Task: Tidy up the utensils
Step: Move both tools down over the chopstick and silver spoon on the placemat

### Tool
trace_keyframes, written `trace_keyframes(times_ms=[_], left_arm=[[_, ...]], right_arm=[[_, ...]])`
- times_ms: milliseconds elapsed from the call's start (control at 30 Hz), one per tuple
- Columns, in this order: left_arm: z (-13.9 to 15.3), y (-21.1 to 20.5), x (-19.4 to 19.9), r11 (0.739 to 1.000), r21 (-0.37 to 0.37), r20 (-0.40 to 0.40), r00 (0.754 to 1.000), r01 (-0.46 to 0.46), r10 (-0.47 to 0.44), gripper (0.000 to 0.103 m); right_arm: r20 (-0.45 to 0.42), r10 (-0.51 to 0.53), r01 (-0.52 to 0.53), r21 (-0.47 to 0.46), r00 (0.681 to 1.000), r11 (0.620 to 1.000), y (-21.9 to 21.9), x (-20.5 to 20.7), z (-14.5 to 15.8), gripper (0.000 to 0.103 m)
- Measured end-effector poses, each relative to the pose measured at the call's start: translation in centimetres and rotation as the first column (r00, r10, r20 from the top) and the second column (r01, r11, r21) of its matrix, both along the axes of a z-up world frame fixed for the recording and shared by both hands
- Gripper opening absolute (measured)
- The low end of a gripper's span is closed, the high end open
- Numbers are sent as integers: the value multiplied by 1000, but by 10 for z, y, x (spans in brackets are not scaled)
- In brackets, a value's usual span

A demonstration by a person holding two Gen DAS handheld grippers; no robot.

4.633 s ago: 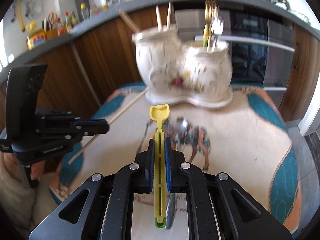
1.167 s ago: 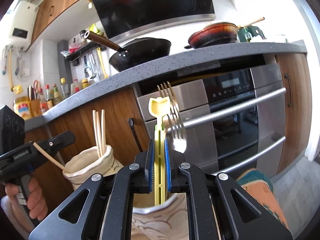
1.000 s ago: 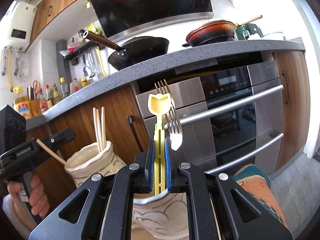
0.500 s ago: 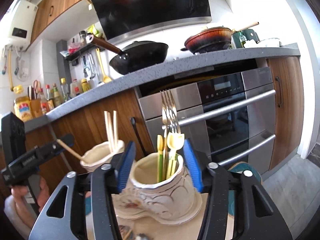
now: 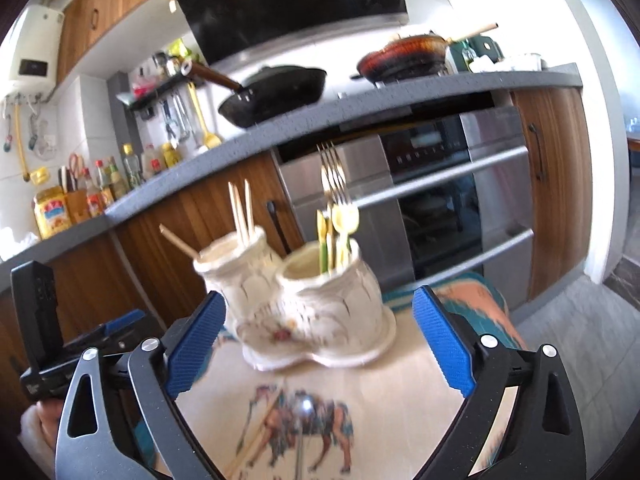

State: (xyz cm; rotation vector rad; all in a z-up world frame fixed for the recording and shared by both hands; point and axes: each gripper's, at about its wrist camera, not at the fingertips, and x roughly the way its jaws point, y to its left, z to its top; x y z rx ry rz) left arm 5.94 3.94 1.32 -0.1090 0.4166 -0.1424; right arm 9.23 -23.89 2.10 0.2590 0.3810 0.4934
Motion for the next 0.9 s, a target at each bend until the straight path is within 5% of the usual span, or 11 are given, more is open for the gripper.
trace_keyframes(times_ms=[400, 900], left_arm=[[-40, -32, -21, 997, 63, -209, 978, 37, -23, 97], [-68, -63, -16, 981, 188, -352, 936, 45, 25, 97]], right_arm=[[-100, -82, 53, -264, 992, 963, 11, -20, -33, 96], [-170, -112, 63, -274, 979, 960, -9, -10, -36, 96]])
